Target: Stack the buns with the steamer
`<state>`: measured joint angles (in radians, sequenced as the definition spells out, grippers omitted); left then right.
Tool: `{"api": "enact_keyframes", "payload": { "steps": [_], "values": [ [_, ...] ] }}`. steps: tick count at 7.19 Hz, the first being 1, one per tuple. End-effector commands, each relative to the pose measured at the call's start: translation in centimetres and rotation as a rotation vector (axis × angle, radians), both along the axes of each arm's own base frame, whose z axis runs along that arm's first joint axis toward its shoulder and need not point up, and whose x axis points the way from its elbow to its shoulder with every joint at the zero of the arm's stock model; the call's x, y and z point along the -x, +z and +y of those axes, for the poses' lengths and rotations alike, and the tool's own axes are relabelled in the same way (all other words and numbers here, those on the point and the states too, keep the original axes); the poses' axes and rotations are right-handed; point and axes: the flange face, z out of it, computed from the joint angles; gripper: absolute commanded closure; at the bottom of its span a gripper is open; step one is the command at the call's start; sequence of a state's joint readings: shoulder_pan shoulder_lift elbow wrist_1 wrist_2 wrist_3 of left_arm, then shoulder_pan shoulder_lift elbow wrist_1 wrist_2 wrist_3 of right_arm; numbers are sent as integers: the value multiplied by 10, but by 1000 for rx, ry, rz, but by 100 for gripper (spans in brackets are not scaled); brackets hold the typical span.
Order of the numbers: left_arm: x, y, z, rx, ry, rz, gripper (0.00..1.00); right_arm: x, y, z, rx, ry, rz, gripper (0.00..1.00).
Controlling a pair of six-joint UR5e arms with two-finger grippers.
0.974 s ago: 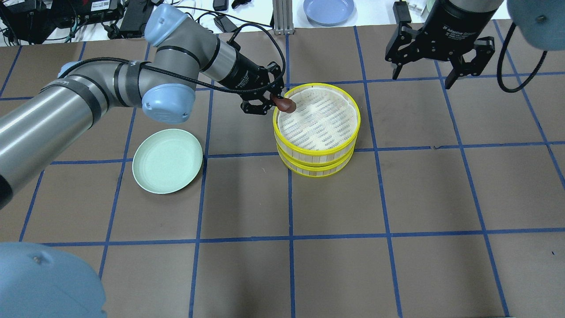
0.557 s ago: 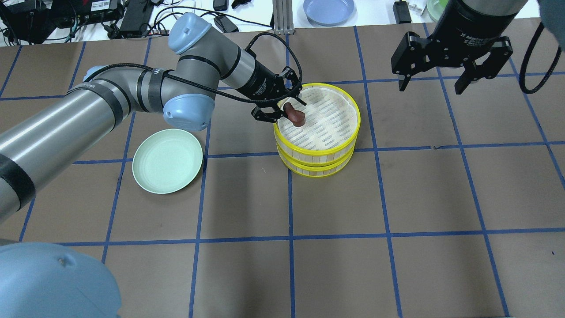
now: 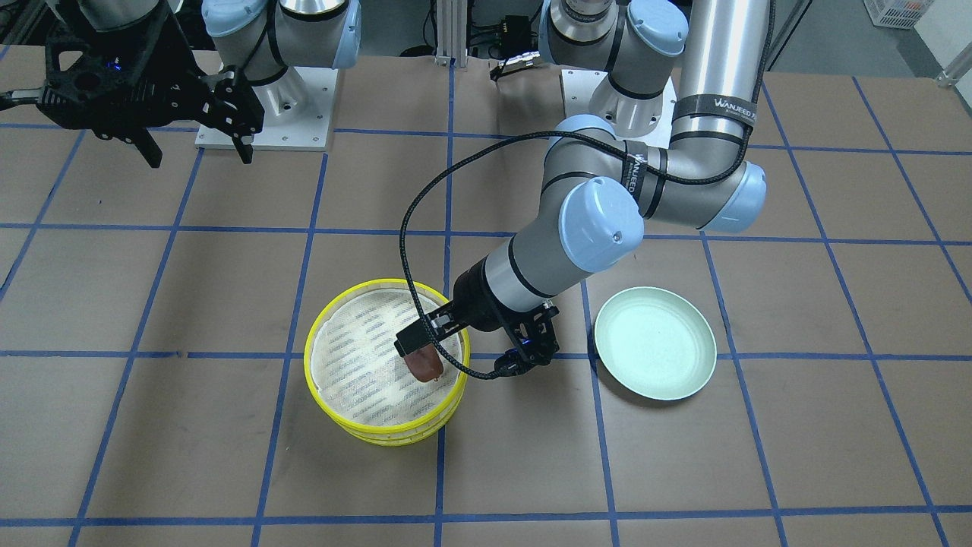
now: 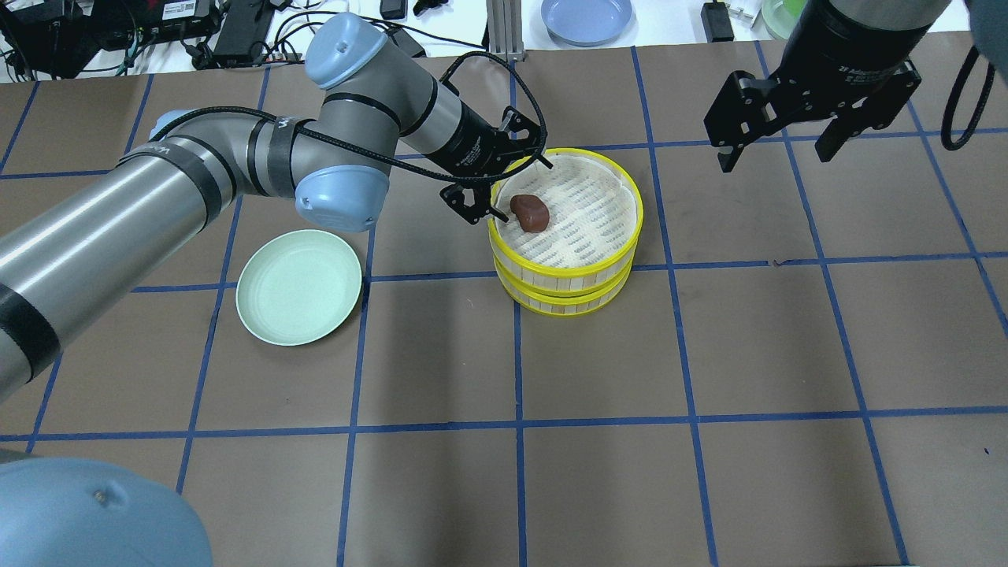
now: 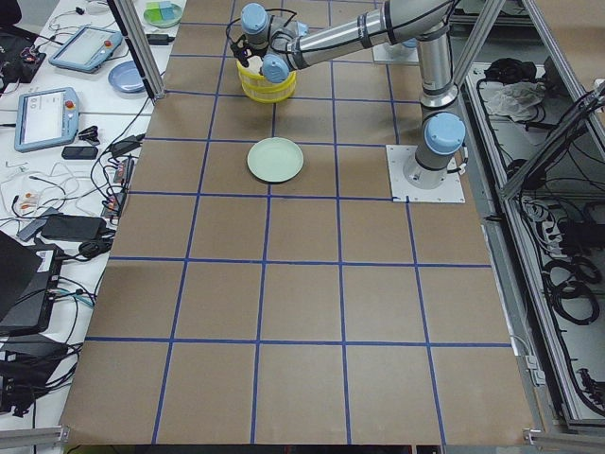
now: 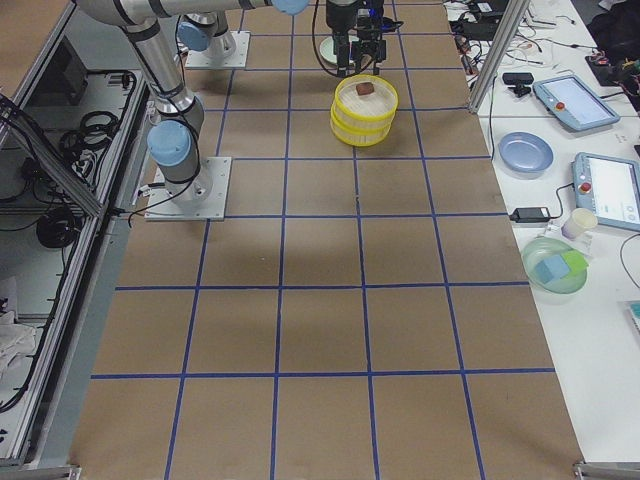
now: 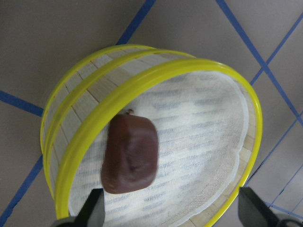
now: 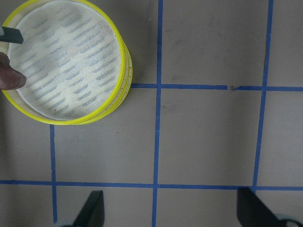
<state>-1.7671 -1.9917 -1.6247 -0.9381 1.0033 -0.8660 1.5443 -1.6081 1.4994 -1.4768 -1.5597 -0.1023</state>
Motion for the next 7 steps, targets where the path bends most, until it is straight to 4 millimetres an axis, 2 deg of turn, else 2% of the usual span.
{"api": "enact_keyframes", "payload": {
  "steps": [1,2,4,5,6,7],
  "values": [
    [-1,10,3,17,-6,-31,0,-1,1,2,1,7,-1,0],
    [-17,20,2,82,-128,-114,0,-3,2,3,5,7,-10,0],
    [-67,75,4,132,-407,-361,0,0,3,4,5,7,10,0],
    [-94,98,11,125,-478,-448,0,0,3,4,5,7,10,0],
    [-119,119,17,137,-465,-476,0,0,3,4,5,7,11,0],
    [-147,130,25,126,-540,-548,0,0,3,4,5,7,11,0]
  ]
}}
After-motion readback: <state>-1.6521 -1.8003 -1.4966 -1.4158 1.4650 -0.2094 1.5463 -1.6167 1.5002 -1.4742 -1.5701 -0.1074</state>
